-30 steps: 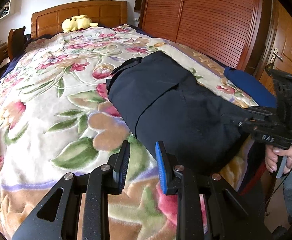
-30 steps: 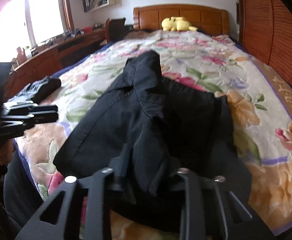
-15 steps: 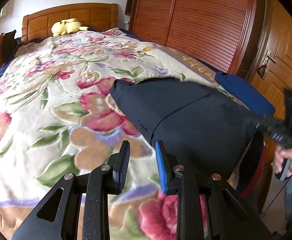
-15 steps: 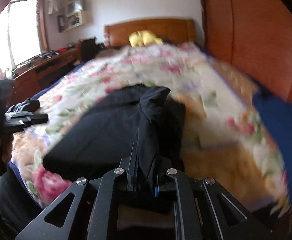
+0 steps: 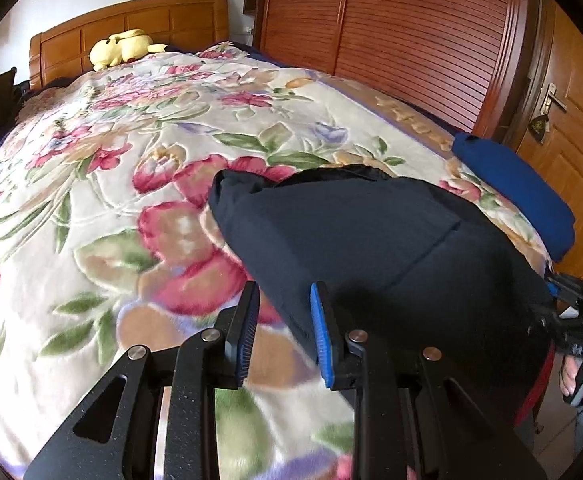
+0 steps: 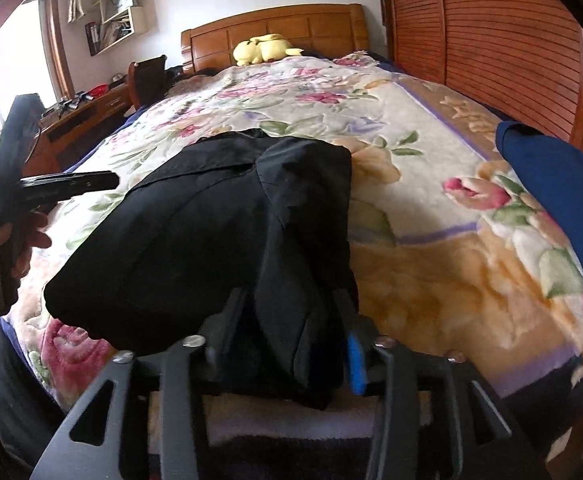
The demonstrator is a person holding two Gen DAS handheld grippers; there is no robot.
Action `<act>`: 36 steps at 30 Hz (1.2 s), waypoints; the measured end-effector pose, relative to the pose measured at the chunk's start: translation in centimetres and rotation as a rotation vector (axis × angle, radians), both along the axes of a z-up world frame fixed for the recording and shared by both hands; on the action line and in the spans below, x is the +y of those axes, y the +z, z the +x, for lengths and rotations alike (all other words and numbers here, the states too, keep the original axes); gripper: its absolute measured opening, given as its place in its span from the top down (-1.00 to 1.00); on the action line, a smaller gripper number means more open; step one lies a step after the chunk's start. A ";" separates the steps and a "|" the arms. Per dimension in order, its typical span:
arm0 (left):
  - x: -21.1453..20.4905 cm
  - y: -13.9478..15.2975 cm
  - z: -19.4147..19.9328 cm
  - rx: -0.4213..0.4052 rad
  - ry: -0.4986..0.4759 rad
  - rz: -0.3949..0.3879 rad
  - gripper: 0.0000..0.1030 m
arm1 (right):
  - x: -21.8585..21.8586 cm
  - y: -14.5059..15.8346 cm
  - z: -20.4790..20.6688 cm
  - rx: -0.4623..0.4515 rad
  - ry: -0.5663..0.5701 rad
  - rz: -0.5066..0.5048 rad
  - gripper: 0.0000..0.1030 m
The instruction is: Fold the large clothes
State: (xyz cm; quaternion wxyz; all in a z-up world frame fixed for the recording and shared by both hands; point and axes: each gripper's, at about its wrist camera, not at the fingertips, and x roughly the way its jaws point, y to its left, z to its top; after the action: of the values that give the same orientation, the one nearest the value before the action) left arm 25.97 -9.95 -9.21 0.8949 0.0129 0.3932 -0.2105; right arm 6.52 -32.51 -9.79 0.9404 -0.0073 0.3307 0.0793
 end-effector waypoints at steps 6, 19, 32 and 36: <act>-1.3 -0.7 2.3 -0.002 -0.014 0.034 0.47 | -1.3 -0.9 0.0 0.065 -0.010 0.099 -0.45; -2.0 -3.9 8.3 0.016 0.016 0.144 0.46 | -0.9 -2.2 1.8 0.067 0.033 0.131 -0.45; -0.8 -5.8 13.2 0.065 0.080 0.092 -0.54 | -1.1 -2.7 2.4 0.063 0.055 0.147 -0.45; -1.3 -6.5 14.6 0.073 0.064 0.125 -0.67 | -1.0 -2.7 2.4 0.064 0.058 0.147 -0.45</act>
State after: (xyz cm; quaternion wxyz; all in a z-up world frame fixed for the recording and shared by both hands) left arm 40.61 -11.27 -15.68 0.8838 0.0484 0.4381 -0.1571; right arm 8.97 -33.54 -12.51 0.9247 0.0545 0.3534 0.1306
